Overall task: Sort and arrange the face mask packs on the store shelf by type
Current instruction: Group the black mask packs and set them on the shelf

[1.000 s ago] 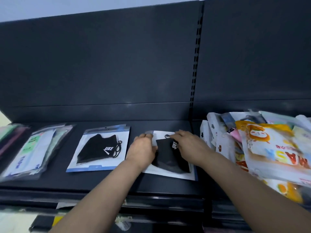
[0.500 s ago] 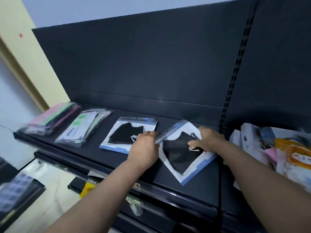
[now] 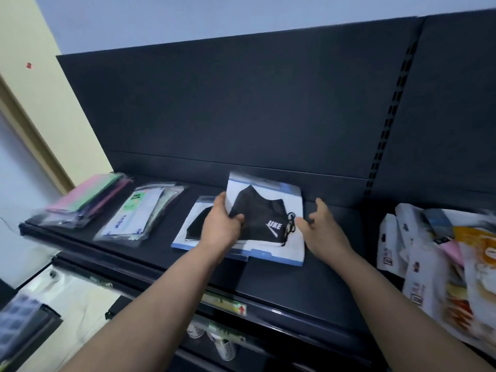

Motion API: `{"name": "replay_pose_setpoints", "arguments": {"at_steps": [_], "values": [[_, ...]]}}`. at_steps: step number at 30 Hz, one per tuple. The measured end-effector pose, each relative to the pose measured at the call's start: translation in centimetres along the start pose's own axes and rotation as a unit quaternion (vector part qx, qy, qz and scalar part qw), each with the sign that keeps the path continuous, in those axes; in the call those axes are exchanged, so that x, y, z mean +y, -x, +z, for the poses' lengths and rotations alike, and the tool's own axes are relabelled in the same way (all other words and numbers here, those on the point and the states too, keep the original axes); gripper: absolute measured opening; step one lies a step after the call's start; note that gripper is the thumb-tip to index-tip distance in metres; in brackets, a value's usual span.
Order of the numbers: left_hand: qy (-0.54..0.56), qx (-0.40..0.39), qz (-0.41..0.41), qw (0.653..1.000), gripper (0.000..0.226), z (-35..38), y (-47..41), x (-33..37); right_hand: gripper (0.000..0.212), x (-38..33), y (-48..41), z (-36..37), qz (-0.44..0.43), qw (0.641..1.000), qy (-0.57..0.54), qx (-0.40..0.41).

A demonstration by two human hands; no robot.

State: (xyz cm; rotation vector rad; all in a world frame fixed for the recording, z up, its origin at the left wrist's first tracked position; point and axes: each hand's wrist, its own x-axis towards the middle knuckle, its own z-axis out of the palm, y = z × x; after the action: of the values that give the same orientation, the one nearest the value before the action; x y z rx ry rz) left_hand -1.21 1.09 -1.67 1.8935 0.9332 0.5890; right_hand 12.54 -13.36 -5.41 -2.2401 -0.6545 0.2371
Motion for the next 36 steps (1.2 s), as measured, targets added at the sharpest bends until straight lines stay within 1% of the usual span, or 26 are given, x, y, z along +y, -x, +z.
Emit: {"name": "replay_pose_setpoints", "arguments": {"at_steps": [1,3,5,7,8,10,12,13,15,16,19,23,25,28,30,31,34,36], "values": [[-0.009,0.004,-0.008,1.000,0.060,-1.3,-0.8,-0.8,0.063,-0.5,0.5,0.5,-0.030,0.997,0.069,0.004],[0.001,-0.003,-0.028,1.000,0.058,-3.7,-2.6,-2.5,0.053,-1.8,1.3,1.6,-0.098,0.977,0.191,0.011],[-0.023,-0.007,-0.038,0.999,0.062,-5.5,-4.2,-4.1,0.048,-3.1,1.7,2.9,-0.152,0.955,0.256,0.012],[-0.132,-0.021,-0.024,0.991,0.071,-6.6,-5.3,-5.5,0.047,-4.4,1.7,4.4,-0.182,0.941,0.286,-0.010],[-0.210,-0.033,-0.011,0.977,0.073,-6.7,-5.7,-6.2,0.046,-4.9,1.8,5.2,-0.188,0.936,0.297,-0.031],[-0.349,-0.057,0.020,0.935,0.064,-6.7,-5.8,-6.8,0.045,-5.3,1.8,6.6,-0.192,0.928,0.310,-0.072],[-0.406,-0.074,0.058,0.909,0.049,-6.4,-6.0,-6.6,0.044,-5.3,2.0,7.2,-0.188,0.928,0.307,-0.092],[-0.418,-0.077,0.078,0.902,0.046,-6.2,-6.1,-6.3,0.044,-5.3,2.1,7.2,-0.187,0.931,0.298,-0.093],[-0.415,-0.077,0.132,0.897,0.048,-5.3,-6.4,-5.3,0.042,-5.2,2.5,6.8,-0.184,0.939,0.279,-0.075],[-0.397,-0.085,0.157,0.900,0.047,-4.6,-6.4,-4.5,0.041,-5.0,2.6,6.4,-0.182,0.941,0.279,-0.057],[-0.344,-0.140,0.208,0.905,0.039,-1.1,-5.7,-2.1,0.040,-3.1,3.5,3.9,-0.152,0.940,0.306,-0.007],[-0.320,-0.204,0.289,0.879,0.037,4.5,-3.6,1.1,0.035,1.6,5.6,-1.4,-0.074,0.932,0.346,0.075],[-0.310,-0.226,0.308,0.871,0.035,6.7,-2.2,2.6,0.031,3.7,7.1,-4.4,-0.032,0.922,0.369,0.118],[-0.297,-0.254,0.335,0.857,0.033,10.1,0.2,4.6,0.033,6.8,9.6,-8.7,0.048,0.902,0.392,0.173],[-0.286,-0.272,0.348,0.850,0.033,12.2,1.8,5.9,0.030,8.4,10.8,-11.1,0.069,0.895,0.401,0.183],[-0.281,-0.281,0.353,0.847,0.033,13.3,2.7,6.6,0.033,9.2,11.4,-12.2,0.072,0.894,0.403,0.180],[-0.270,-0.290,0.358,0.845,0.033,16.3,5.0,8.8,0.047,11.8,12.5,-14.8,0.104,0.911,0.376,0.134],[-0.263,-0.293,0.355,0.848,0.033,18.2,6.7,10.3,0.052,13.5,13.1,-16.3,0.133,0.916,0.359,0.118]]}}
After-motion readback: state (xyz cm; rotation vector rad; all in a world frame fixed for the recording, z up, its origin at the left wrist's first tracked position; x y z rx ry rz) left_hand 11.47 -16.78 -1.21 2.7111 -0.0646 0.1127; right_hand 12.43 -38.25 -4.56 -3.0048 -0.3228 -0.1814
